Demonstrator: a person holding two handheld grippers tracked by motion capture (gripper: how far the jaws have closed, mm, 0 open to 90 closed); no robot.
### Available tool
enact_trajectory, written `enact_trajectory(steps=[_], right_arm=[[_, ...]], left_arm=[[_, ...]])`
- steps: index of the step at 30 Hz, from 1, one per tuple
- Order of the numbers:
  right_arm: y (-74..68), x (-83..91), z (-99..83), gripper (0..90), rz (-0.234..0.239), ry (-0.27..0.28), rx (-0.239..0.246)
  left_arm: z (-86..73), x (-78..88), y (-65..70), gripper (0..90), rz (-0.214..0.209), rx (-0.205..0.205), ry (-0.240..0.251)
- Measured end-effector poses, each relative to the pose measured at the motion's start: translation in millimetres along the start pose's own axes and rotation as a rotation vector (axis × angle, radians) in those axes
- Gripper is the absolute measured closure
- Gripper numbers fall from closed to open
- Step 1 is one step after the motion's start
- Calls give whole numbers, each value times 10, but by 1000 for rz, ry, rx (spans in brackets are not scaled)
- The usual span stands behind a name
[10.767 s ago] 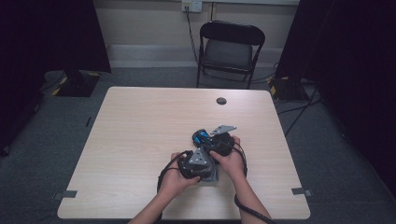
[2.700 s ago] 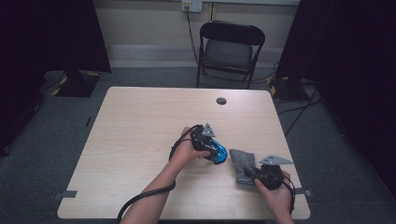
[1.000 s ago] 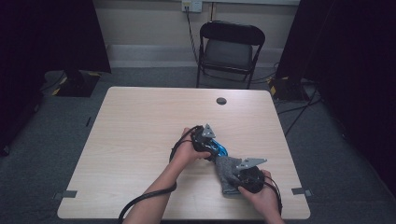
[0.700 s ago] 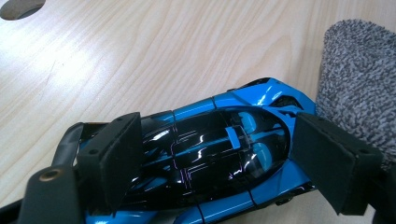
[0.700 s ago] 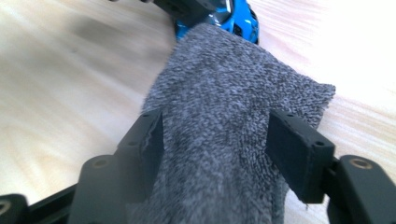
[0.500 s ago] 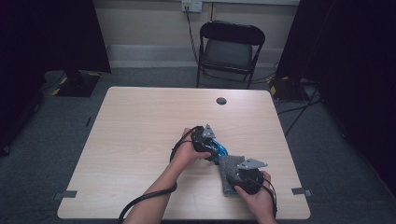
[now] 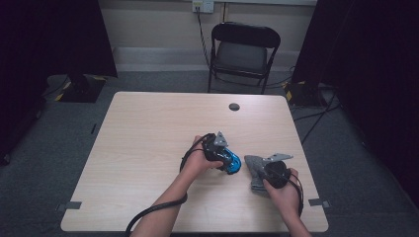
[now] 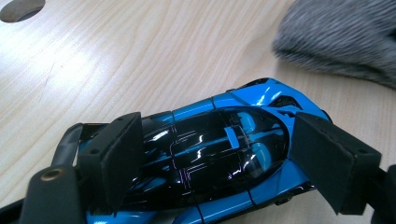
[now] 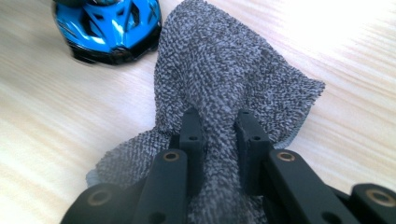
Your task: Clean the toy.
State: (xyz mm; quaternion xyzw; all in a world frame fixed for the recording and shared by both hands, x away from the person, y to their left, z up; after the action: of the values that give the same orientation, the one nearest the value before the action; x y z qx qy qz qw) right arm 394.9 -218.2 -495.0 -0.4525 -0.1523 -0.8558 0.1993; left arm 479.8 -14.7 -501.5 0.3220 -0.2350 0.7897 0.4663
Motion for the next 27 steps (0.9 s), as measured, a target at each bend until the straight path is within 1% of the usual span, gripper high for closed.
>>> enact_trajectory(steps=[1, 2, 3, 4, 5, 8, 12, 14, 16, 20, 23, 26, 27], right_arm=[[-15, -28, 18, 756, -5, -13, 16], [-55, -59, 40, 754, -13, -32, 44], [-91, -69, 57, 754, -20, -37, 68], [-118, -75, 70, 753, -17, -35, 80], [-165, -80, 83, 751, 1, -33, 87], [-241, -76, 72, 748, 37, -30, 89], [-276, -47, 16, 743, 113, -13, 51], [-291, -37, -7, 741, 136, -12, 44], [-320, -21, -27, 740, 148, -15, 56], [-410, 16, -48, 738, 188, -27, 79], [-466, 25, -66, 735, 203, -28, 92], [-542, 31, -74, 734, 238, -23, 107], [-569, 34, -75, 733, 241, -22, 116]], left_arm=[[1, 0, 0, 175, -1, 0, -2], [1, 1, -1, 175, -1, 0, -3], [1, 0, -1, 176, -1, 1, -2], [0, -1, 1, 175, -3, 3, -1], [0, 0, 0, 175, -2, 3, -1], [1, 0, 0, 175, 1, 1, -1], [0, -1, 0, 175, 1, 1, 1], [0, -1, 0, 175, 1, 2, 0], [0, -1, 0, 175, 1, 1, 1], [2, 1, 0, 175, 1, 0, -5], [1, -2, 4, 175, 2, 5, 2], [2, 0, 4, 175, 3, 1, -3], [3, -1, 7, 175, 4, 4, -2]])
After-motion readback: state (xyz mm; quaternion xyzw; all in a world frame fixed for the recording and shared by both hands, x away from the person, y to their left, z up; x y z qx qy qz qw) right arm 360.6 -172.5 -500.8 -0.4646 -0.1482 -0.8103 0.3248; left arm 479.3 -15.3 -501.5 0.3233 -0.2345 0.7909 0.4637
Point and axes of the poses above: each handheld gripper's, and its own axes: x roughly backward along the jaws, z roughly out of its top, y roughly to its right, the point moved 4 cm from there along -x, roughly forward along the jaws, and after that the axes turned 4 degrees about -y, right-handed, at the moved point
